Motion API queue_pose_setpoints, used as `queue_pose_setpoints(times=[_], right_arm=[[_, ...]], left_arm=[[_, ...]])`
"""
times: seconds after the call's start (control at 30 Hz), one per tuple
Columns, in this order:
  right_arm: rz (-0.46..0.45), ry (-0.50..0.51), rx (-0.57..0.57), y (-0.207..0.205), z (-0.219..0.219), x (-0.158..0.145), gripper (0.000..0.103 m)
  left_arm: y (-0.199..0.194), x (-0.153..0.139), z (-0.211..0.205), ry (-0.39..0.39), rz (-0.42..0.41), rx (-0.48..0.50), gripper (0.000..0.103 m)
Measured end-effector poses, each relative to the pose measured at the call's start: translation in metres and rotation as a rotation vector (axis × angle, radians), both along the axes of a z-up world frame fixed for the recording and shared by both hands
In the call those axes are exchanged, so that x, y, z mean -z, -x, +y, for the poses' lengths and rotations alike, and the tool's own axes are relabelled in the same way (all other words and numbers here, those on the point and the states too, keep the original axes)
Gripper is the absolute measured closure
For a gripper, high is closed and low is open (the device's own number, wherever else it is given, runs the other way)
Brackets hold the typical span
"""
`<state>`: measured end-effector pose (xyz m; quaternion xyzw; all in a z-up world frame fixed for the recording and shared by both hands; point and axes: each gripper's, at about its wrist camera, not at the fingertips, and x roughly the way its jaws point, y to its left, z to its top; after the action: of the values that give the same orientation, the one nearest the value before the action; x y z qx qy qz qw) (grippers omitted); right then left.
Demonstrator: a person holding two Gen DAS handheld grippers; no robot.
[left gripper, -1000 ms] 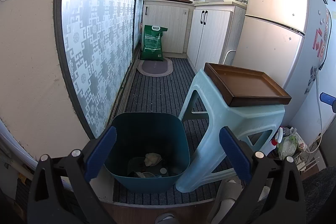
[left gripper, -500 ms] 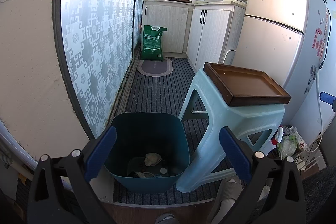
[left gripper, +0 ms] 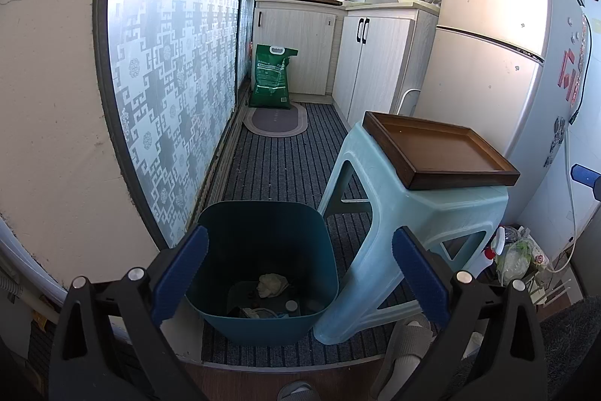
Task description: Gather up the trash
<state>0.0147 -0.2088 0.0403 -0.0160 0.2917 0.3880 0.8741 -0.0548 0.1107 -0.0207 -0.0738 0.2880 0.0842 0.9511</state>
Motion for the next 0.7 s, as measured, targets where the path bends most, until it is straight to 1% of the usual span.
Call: queue_pose_setpoints(times=[0.7], right_arm=[[0.0,-0.001,0.0,-0.0003,-0.0001,-0.0002,0.006]], left_arm=[[0.0001,0.001,0.0011,0.009,0.0,0.004,0.003]])
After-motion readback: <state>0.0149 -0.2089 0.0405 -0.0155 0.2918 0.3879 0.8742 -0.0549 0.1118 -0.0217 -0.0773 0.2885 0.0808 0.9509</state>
